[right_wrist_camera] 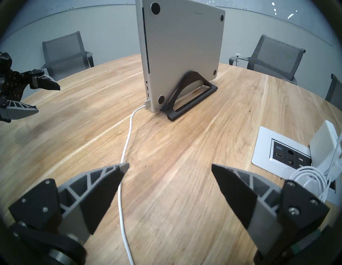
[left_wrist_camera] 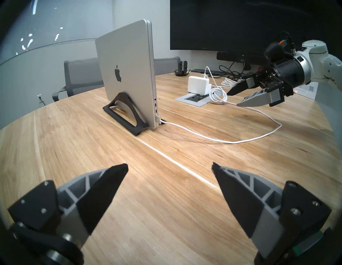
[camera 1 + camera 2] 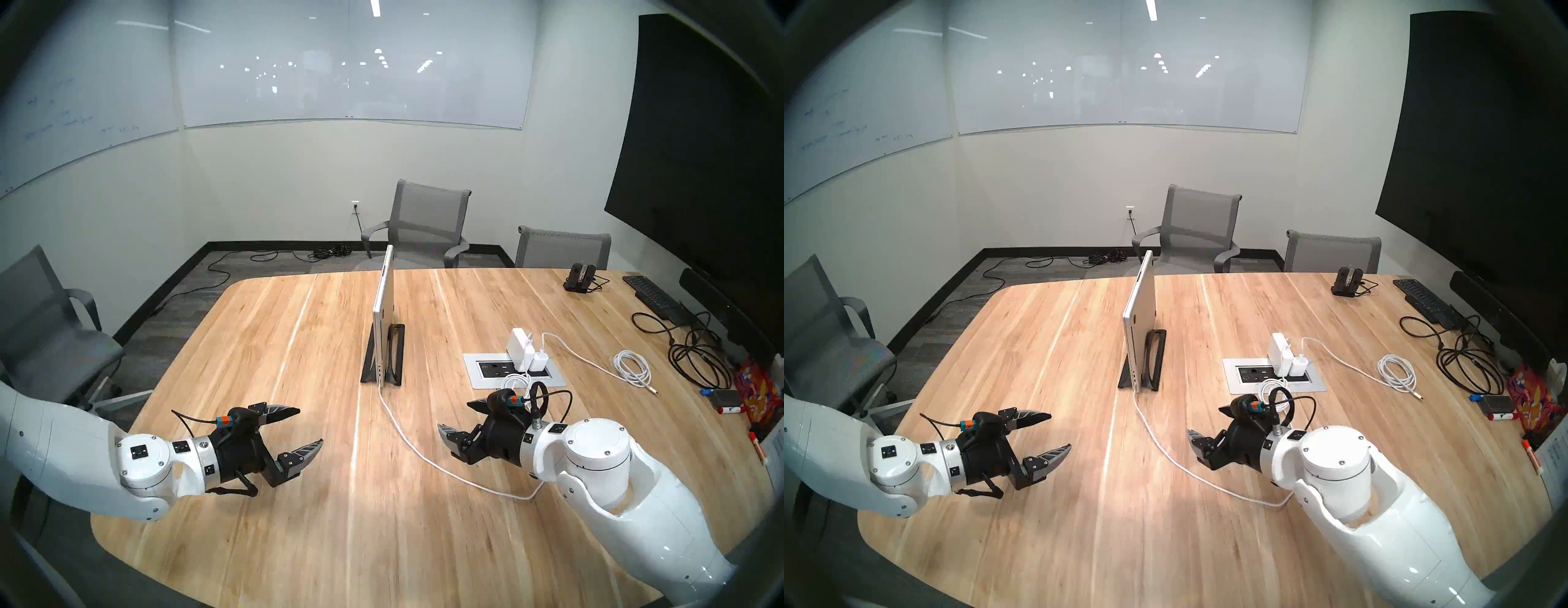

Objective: Plug the charging cable into the port of a MacBook

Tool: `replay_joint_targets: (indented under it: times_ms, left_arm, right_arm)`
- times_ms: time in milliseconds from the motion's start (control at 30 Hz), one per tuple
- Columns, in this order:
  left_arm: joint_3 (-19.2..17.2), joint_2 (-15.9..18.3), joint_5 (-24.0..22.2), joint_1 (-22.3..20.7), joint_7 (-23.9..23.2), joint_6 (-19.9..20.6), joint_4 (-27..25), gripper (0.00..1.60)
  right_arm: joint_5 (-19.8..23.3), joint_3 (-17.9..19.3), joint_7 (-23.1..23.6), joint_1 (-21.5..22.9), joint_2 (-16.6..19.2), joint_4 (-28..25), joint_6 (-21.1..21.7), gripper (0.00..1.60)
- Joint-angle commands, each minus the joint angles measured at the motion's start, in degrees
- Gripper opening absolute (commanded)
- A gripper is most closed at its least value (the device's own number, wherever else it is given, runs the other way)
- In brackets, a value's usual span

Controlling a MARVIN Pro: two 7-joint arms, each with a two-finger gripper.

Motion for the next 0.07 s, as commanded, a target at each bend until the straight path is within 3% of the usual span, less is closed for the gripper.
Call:
replay_joint_targets:
  times_ms: [0,33]
  left_arm:
    - [-0.5,-0.13,0.14,-0.4,0.14,-0.24,-0.19,1.6]
    - [-0.5,-0.13,0.14,-0.4,0.14,-0.24,-0.19,1.6]
  right_arm:
    - [-0.12,0.13,-0.13,0.32,-0.21,-1.01,-0.55,1.6]
    - [-0.13,0.13,-0.13,0.32,-0.21,-1.01,-0.55,1.6]
